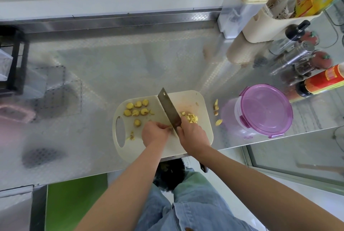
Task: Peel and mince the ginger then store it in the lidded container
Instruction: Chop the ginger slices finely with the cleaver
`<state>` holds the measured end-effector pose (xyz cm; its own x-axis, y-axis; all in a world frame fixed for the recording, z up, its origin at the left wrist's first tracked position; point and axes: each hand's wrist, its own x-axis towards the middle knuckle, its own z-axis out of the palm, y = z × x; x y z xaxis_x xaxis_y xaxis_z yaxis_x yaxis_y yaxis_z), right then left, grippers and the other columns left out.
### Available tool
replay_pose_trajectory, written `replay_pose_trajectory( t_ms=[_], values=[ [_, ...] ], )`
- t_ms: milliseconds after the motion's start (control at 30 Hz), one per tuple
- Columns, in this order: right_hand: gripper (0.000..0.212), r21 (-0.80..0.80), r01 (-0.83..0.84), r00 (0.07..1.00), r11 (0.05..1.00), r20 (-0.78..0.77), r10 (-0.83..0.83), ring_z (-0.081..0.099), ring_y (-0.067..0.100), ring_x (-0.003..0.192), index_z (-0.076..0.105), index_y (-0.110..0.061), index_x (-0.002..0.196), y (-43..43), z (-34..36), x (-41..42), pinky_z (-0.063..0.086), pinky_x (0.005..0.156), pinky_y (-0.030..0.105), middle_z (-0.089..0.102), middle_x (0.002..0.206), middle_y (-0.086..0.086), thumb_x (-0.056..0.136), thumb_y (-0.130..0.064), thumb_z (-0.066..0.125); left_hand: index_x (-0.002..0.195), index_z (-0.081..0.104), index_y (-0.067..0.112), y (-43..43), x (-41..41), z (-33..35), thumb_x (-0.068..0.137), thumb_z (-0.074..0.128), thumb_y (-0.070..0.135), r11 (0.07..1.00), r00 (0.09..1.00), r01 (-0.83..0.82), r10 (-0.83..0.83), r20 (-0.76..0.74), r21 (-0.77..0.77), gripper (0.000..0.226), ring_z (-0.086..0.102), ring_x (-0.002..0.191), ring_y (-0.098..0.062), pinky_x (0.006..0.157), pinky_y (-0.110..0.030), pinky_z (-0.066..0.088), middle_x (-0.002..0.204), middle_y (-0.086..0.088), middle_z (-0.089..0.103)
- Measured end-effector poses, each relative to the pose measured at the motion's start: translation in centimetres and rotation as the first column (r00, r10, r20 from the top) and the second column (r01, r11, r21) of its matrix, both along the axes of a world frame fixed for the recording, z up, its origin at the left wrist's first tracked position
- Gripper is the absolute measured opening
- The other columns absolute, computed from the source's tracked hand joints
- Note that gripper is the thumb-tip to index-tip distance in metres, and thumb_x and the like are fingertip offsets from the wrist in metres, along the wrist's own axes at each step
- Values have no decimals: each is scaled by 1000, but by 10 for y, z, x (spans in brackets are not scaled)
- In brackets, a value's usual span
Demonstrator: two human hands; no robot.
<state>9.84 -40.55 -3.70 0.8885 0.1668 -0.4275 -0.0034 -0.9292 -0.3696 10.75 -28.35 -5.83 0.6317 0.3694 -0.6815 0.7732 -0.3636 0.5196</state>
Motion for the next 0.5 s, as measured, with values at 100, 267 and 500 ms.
replay_pose_trajectory(
  t_ms=[100,267,500],
  values=[
    [31,33,9,1000,999,13,-9,52,31,71,41,-11,127,-5,3,-2,37,60,34,56,79,8,101,-25,36,63,67,25,-1,0,-1,76,78,29,1000,1000,-22,22,0,-10,17,67,75,-17,61,-23,41,71,3,71],
    [24,17,-16,1000,1000,0,16,48,27,68,41,-11,119,-4,10,-7,35,60,32,50,77,5,101,-26,36,61,64,25,0,-1,-3,76,79,27,1000,1000,-23,23,4,-14,20,69,73,-18,64,-25,48,70,2,72],
    [18,-3,-23,1000,1000,-8,23,46,27,66,42,-12,109,-5,11,-11,33,59,33,49,74,4,102,-28,36,68,71,24,1,-1,-4,76,77,28,1000,1000,-22,22,10,-16,11,68,73,-17,61,-23,43,69,3,70]
  ],
)
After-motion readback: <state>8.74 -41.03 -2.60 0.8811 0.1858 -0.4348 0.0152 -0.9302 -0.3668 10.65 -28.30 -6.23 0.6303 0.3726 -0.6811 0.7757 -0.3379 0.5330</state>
